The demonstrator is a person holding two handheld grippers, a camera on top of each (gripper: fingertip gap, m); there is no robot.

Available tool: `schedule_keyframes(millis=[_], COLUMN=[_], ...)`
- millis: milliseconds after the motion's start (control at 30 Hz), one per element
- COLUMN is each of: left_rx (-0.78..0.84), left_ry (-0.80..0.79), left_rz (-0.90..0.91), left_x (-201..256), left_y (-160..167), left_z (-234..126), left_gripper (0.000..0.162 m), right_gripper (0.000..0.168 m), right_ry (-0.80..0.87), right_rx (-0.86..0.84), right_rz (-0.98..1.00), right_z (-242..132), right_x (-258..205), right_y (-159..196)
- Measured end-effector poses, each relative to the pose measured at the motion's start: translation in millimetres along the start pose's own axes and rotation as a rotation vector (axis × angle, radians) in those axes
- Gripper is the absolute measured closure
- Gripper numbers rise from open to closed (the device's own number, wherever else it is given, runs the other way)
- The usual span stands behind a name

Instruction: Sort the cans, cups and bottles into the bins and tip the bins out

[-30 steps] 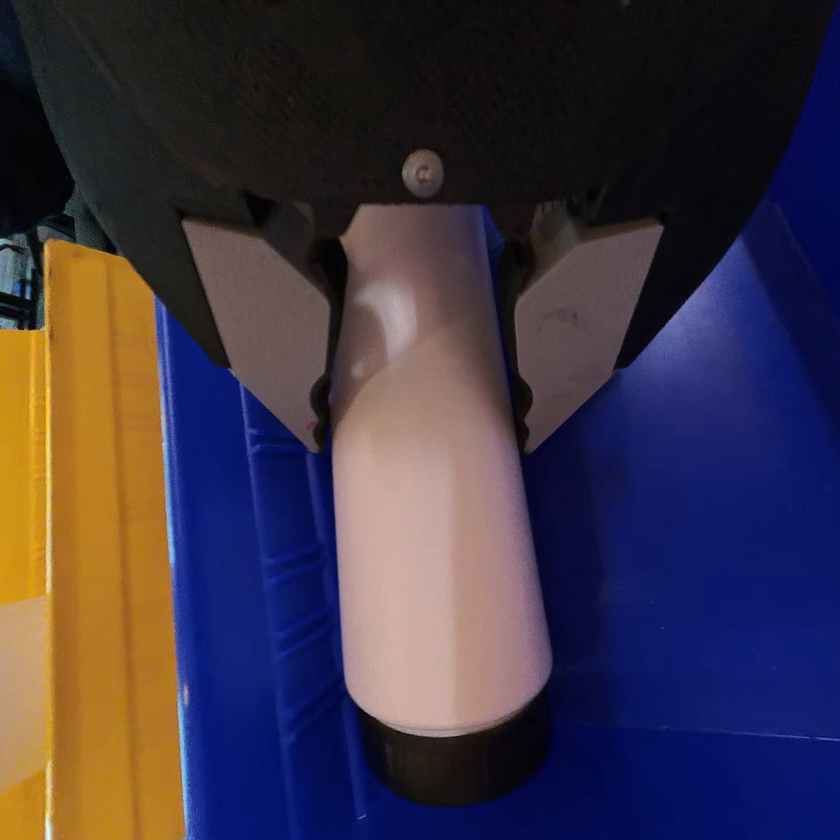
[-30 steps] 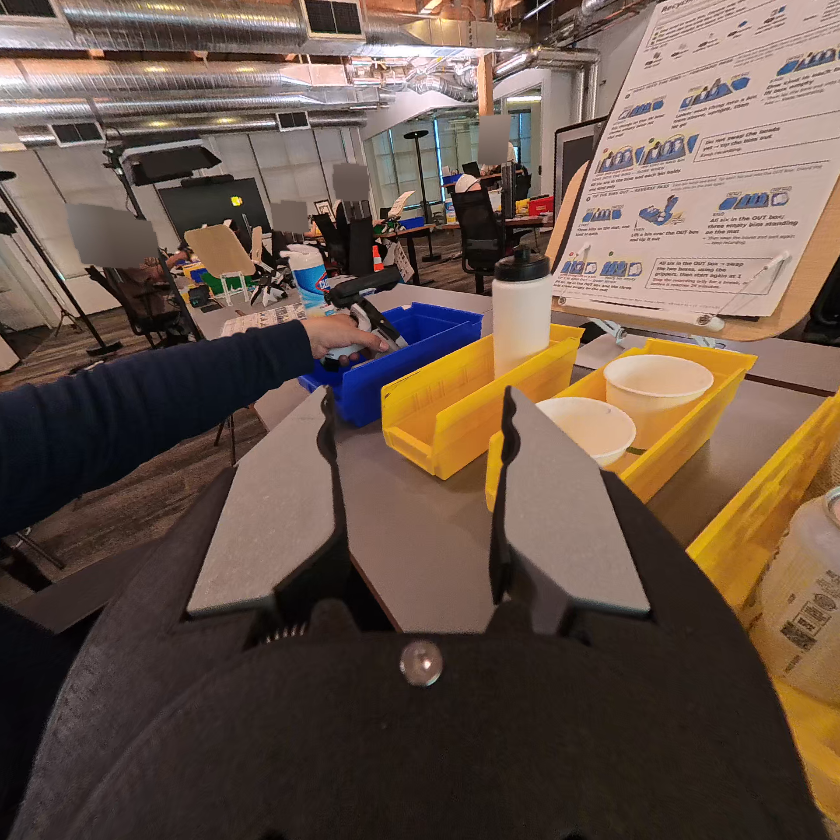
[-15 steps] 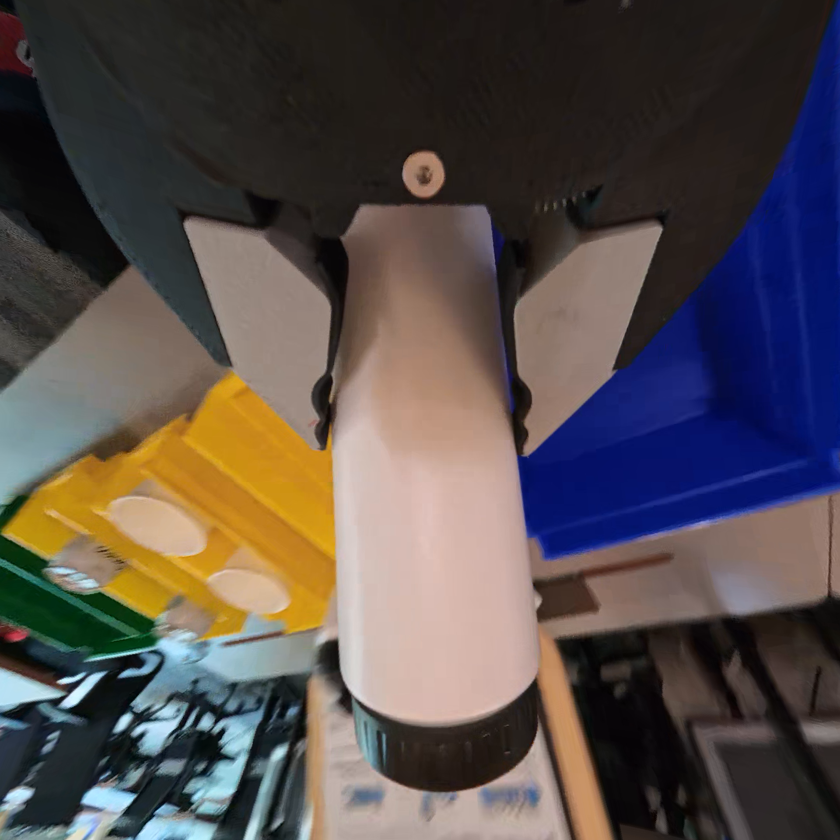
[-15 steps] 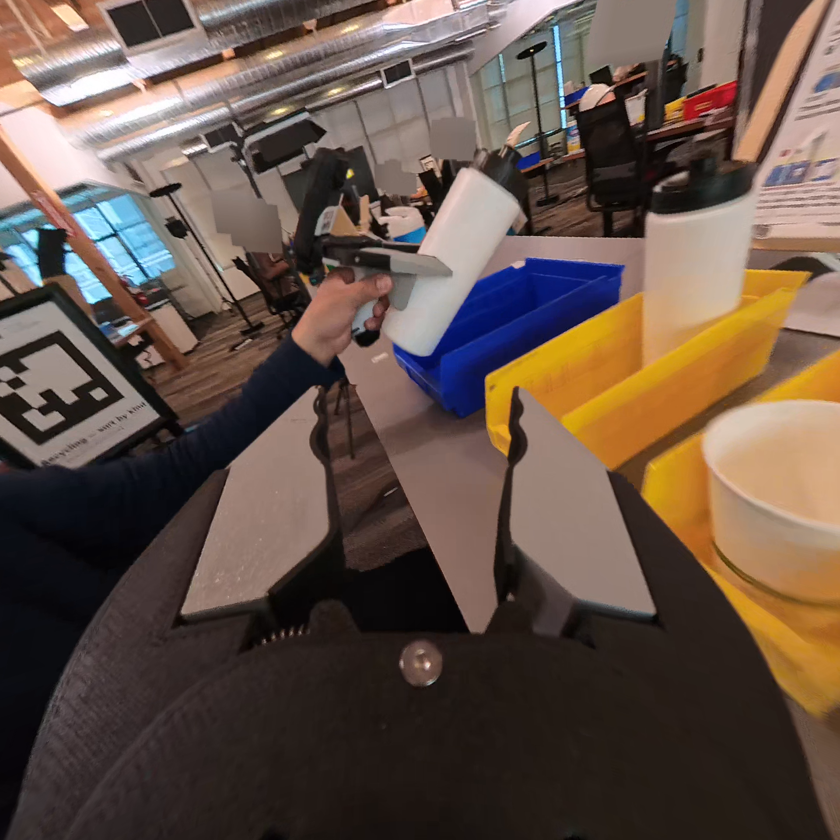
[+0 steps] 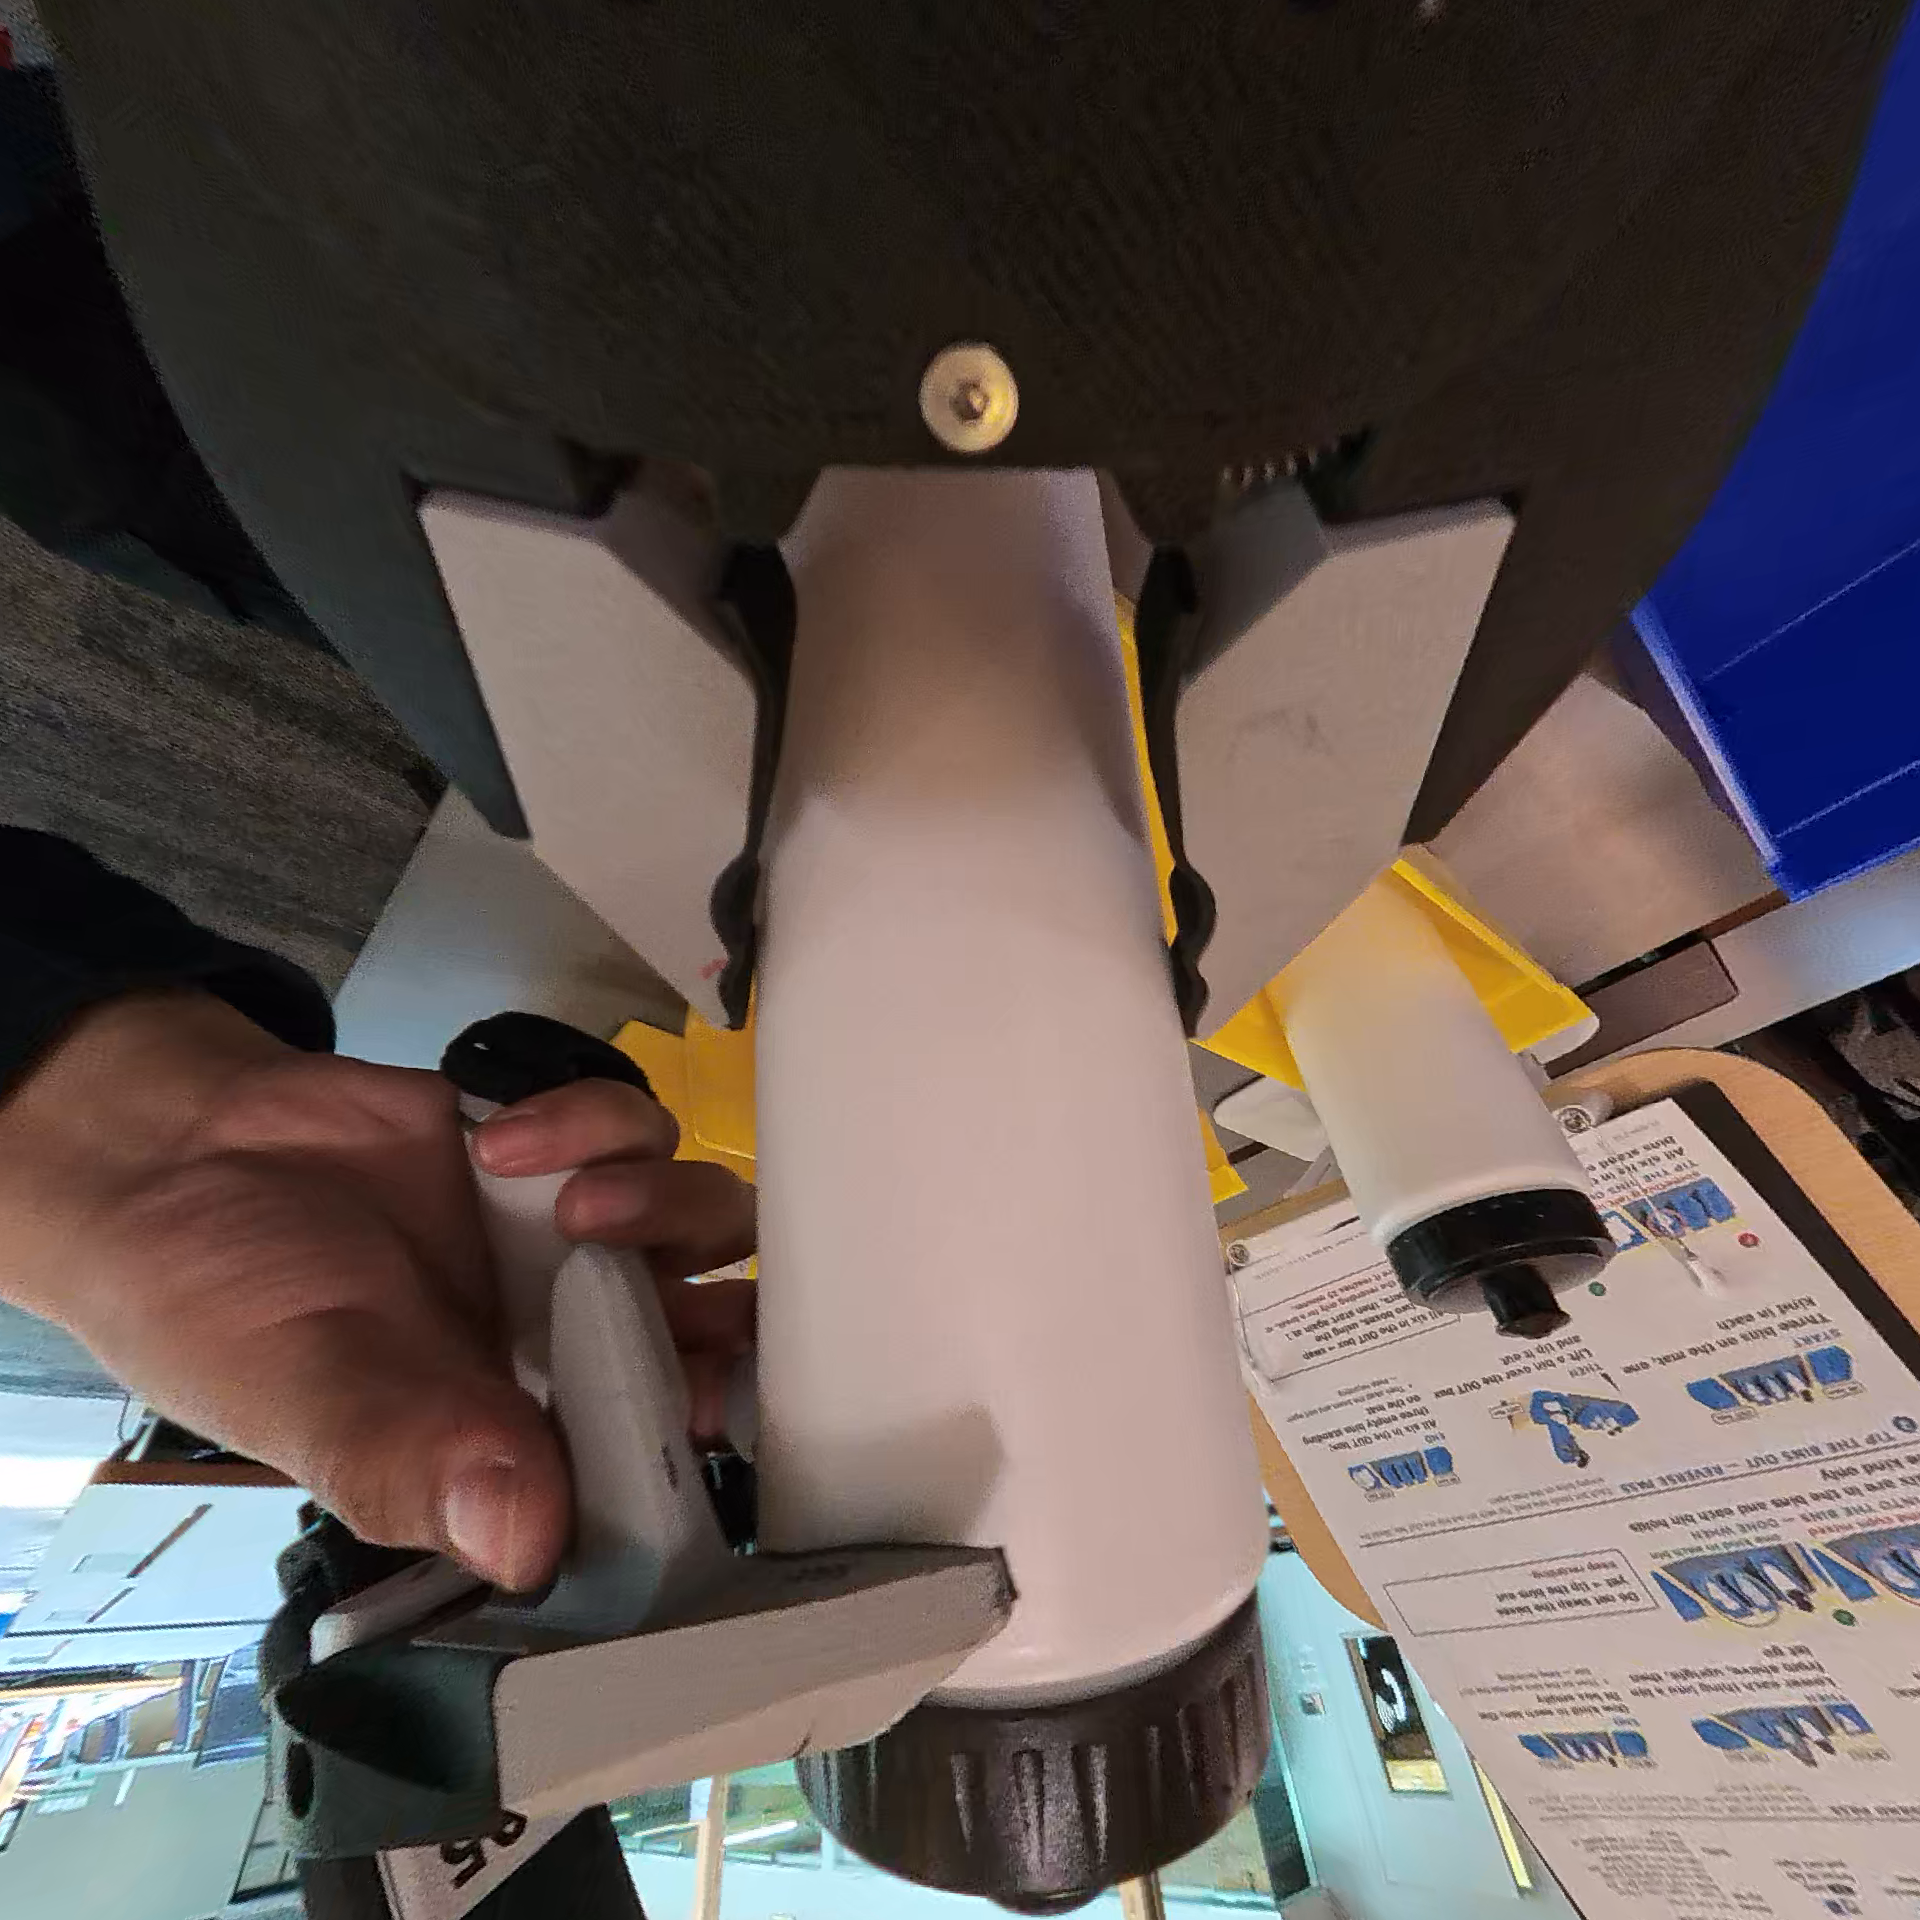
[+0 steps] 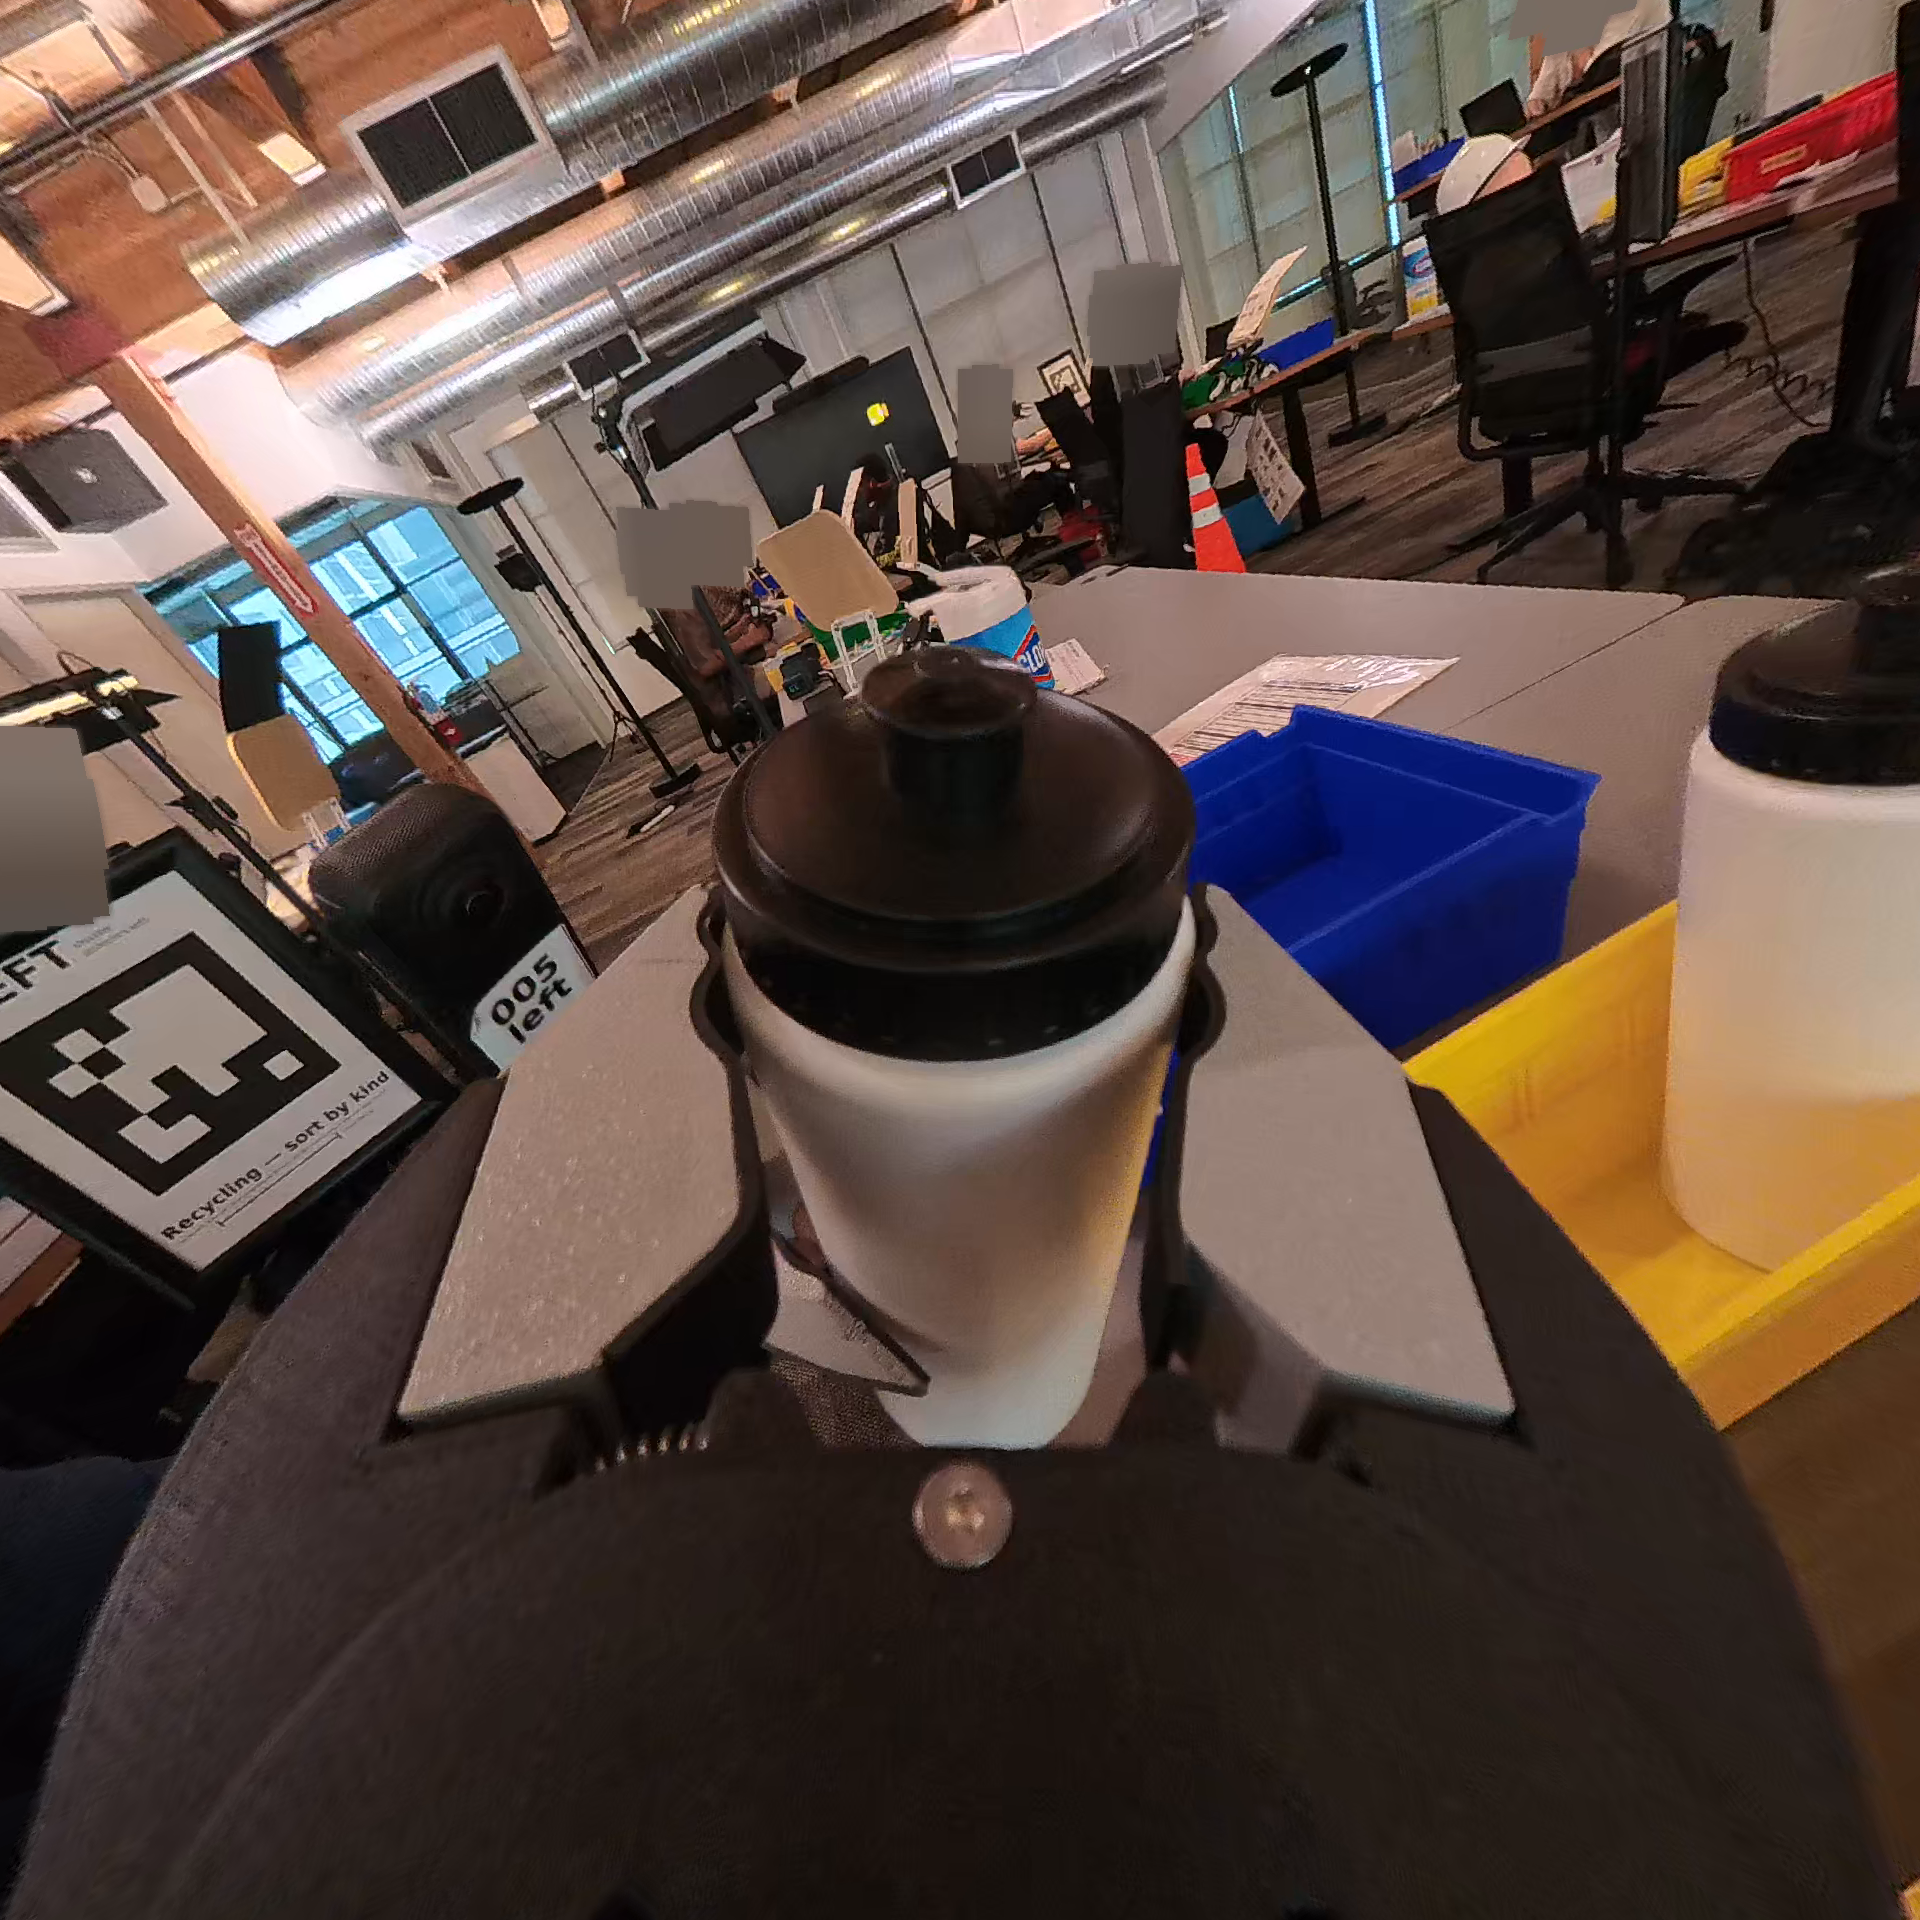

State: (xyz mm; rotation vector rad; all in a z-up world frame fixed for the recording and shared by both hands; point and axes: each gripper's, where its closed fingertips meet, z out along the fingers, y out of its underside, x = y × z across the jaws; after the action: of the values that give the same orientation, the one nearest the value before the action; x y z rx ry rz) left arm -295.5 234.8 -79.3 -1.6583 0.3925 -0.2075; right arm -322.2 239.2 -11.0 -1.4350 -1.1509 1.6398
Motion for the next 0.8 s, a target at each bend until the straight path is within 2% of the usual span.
schedule_keyframes(millis=[33,167,367,600,700,800], left_rx=[0.014,0.027,0.013,-0.015,0.002,0.034], left_ry=[-0.002,-0.008,0.027,-0.022,-0.056,-0.081], left_rz=[0.003,0.02,-0.107,-0.168,-0.165,-0.174], left_x=[-1,-8,-22,-39,-48,-54], left_y=[-3,-15,-13,19,20,16], left_z=[1,13,33,24,10,-5], left_gripper=[0.083,0.082,0.085,0.084,0.085,0.088], right_gripper=[0.084,0.085,0.085,0.084,0.084,0.084], right_ry=[-0.004,0.019,0.122,0.183,0.248,0.278], right_rx=[-0.005,-0.016,0.026,0.064,0.078,0.018], right_rz=[-0.001,-0.075,-0.148,-0.2,-0.292,-0.346], right_z=[0,-1,-2,2,3,10], right_x=[0,4,26,52,61,67], right_y=[-2,-17,-33,-31,-31,-13])
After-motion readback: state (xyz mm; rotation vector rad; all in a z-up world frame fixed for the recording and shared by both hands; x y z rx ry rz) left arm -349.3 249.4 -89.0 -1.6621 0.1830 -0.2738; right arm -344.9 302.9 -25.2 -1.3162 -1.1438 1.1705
